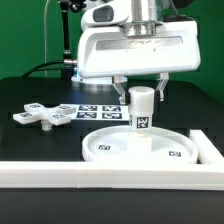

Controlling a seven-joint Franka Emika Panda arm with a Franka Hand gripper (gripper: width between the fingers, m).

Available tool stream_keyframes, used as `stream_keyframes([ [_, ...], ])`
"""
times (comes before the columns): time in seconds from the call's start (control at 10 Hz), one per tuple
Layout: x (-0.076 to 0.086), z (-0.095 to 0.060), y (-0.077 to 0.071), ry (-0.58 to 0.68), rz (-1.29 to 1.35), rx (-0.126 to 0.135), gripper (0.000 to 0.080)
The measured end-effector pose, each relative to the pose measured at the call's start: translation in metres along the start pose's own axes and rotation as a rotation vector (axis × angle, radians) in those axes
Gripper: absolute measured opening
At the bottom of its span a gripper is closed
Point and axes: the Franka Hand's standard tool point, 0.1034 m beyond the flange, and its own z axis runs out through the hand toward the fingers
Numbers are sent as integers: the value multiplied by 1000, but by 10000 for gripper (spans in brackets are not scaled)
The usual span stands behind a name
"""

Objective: Assemble round table

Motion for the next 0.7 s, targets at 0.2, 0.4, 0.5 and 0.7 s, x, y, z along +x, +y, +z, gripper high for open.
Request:
stream_keyframes([
  [0.2, -3, 6, -1, -5, 0, 1, 409],
  [0.4, 0, 7, 0, 18, -1, -6, 409],
  [0.5, 0, 7, 0, 18, -1, -6, 409],
  [0.7, 0, 7, 0, 17, -1, -5, 409],
])
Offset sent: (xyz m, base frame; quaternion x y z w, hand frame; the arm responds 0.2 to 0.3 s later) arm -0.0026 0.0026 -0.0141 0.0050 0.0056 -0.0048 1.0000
